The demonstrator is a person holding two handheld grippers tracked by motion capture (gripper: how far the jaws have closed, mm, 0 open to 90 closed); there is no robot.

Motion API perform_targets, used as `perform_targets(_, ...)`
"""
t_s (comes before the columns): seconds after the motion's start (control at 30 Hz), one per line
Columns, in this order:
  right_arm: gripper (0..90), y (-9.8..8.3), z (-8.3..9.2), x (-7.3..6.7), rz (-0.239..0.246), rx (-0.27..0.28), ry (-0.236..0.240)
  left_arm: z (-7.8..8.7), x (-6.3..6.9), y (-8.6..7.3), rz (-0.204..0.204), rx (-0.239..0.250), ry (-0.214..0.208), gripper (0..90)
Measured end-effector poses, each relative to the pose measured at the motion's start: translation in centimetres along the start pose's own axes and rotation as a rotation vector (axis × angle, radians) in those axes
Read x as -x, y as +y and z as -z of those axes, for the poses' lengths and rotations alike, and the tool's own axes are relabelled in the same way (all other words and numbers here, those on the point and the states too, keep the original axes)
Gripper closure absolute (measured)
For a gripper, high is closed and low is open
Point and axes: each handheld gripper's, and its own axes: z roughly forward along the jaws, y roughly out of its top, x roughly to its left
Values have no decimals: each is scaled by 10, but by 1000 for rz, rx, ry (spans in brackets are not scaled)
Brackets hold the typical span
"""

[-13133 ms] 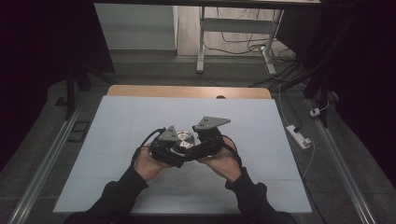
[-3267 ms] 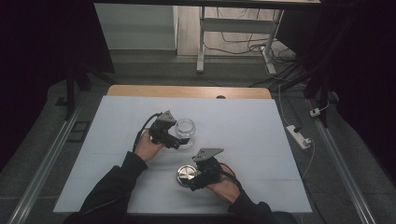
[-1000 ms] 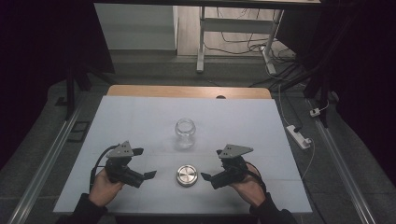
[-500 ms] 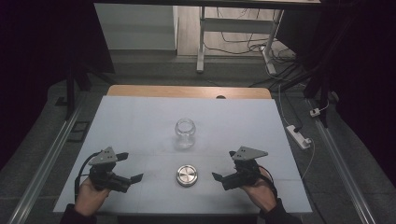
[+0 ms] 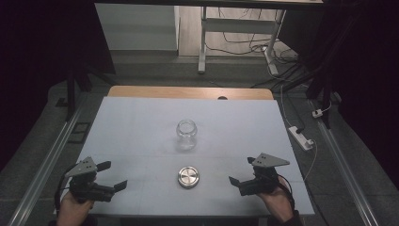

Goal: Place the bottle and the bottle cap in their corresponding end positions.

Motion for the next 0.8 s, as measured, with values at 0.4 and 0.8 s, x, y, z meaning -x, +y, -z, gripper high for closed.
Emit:
perform_targets(0.4, 0, -22, 27, 15, -58, 13, -80, 15, -1, -20, 30, -10, 48, 0)
perform_targets(0.8, 0, -43, 42, 20, -135, -19, -127, 19, -5, -40, 61, -59, 100, 0)
